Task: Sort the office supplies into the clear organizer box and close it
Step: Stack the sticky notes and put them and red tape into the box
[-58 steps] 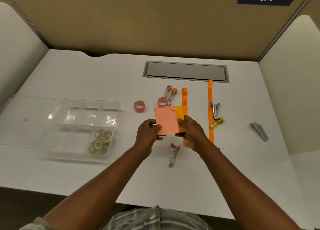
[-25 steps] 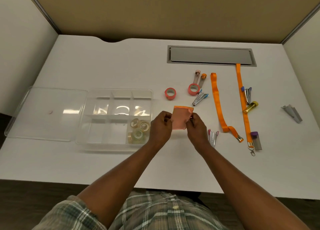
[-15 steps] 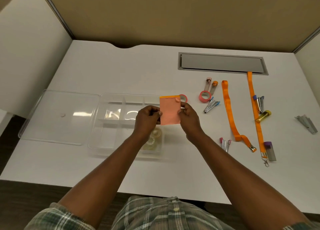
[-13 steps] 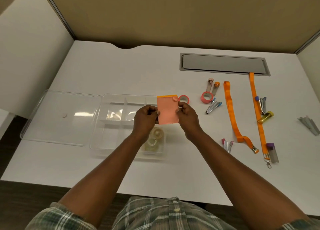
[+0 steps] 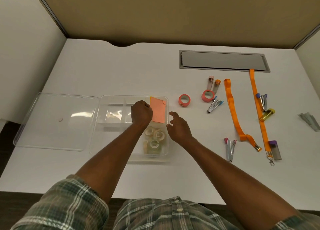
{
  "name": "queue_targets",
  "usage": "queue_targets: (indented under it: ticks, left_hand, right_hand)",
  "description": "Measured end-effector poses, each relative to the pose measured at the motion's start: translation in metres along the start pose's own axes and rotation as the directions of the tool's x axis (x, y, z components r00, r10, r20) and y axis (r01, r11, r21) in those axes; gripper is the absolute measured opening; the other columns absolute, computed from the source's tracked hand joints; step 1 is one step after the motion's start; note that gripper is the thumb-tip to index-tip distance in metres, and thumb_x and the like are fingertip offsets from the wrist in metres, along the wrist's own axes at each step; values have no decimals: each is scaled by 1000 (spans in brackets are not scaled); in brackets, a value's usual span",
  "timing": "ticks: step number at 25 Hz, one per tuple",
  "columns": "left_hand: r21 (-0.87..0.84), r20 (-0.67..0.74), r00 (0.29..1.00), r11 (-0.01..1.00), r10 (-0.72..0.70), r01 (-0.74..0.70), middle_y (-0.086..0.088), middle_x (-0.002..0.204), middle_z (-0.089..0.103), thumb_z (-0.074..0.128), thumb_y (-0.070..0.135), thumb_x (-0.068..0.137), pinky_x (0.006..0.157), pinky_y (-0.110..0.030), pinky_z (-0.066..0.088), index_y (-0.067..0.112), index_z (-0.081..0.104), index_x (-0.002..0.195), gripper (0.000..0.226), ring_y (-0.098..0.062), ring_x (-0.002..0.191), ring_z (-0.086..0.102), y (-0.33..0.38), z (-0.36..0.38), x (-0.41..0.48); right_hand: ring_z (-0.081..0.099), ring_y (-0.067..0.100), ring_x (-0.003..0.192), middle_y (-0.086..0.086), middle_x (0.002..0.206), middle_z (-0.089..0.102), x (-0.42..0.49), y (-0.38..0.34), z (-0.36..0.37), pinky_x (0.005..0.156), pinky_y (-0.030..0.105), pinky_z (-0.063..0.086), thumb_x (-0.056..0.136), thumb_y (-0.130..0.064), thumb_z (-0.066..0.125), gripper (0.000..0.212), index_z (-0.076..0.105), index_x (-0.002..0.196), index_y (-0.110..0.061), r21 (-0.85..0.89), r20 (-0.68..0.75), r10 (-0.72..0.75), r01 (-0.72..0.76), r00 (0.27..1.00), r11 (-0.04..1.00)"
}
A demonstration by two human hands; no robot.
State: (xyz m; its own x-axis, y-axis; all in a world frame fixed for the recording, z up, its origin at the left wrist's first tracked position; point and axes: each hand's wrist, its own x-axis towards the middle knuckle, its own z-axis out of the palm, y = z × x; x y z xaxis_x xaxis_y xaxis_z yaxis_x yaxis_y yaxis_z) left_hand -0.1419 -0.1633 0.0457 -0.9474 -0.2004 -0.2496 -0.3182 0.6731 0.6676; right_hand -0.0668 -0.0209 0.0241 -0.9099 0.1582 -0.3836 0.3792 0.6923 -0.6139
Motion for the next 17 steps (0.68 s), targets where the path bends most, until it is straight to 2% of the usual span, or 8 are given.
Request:
queue_targets:
  ticks: [4, 6, 8, 9, 12, 13, 15, 17]
  left_hand:
    - [18, -2, 1000, 1000, -13, 13, -10, 95, 72, 55, 3, 84, 70, -25, 42, 3, 70, 88, 15, -24, 90, 66, 3, 8, 0]
    - [12, -26, 1000, 1000, 5, -4, -8, 88, 70, 54, 2, 83, 65, -25, 39, 5, 67, 85, 13, -22, 82, 63, 6, 5, -3]
    - [-12, -58, 996, 997, 70, -71, -5, 81, 67, 55, 5, 82, 58, -25, 38, 7, 64, 84, 10, -21, 76, 63, 10, 0, -8]
    - [-24, -73, 991, 993, 114, -116, -4, 80, 66, 56, 8, 83, 57, -26, 39, 8, 64, 85, 8, -20, 74, 62, 13, -2, -13]
    - [-36, -114, 963, 968, 243, -249, -1, 82, 63, 59, 20, 86, 61, -29, 43, 12, 65, 90, 11, -16, 72, 58, 22, -5, -28]
    - [-31, -109, 951, 956, 288, -293, -1, 83, 64, 60, 23, 87, 62, -30, 45, 13, 66, 92, 13, -16, 73, 58, 23, -4, -31]
    - [-51, -71, 925, 925, 372, -376, -4, 88, 67, 60, 23, 90, 67, -33, 51, 12, 68, 96, 15, -19, 78, 62, 21, -2, -33]
    - [-110, -72, 924, 917, 376, -382, -6, 96, 69, 61, 19, 91, 75, -34, 54, 10, 69, 103, 17, -19, 85, 65, 15, -3, -28]
  right_hand:
    - [61, 30, 114, 12, 124, 63, 1, -6, 1, 95, 43, 51, 92, -20, 58, 57, 38, 146, -19, -2, -16, 9, -9, 1000, 1000]
    - [61, 27, 113, 9, 125, 60, 0, -11, -1, 94, 44, 51, 92, -26, 60, 52, 44, 141, -20, -35, -108, -54, 51, 993, 998]
    - [65, 22, 105, 5, 123, 63, 2, -21, -5, 91, 41, 53, 95, -30, 58, 41, 53, 134, -19, 43, -189, -149, 160, 971, 986]
    - [67, 20, 101, 3, 120, 66, 6, -30, -7, 91, 40, 54, 96, -32, 55, 37, 57, 130, -18, 145, -182, -146, 174, 972, 974]
    - [71, 18, 93, -2, 102, 73, 22, -58, -16, 86, 44, 59, 91, -50, 50, 38, 67, 111, -22, 557, -27, 52, -28, 998, 830]
    - [71, 19, 90, -2, 96, 73, 28, -64, -19, 84, 46, 60, 88, -54, 51, 39, 68, 104, -22, 619, 8, 102, -85, 995, 781]
    - [71, 22, 87, 1, 92, 73, 39, -66, -22, 81, 48, 60, 89, -46, 54, 30, 67, 98, -21, 606, -5, 138, -107, 990, 788]
    - [71, 29, 87, 8, 93, 71, 47, -62, -25, 76, 52, 61, 90, -32, 53, 20, 65, 94, -17, 561, -31, 144, -102, 989, 822]
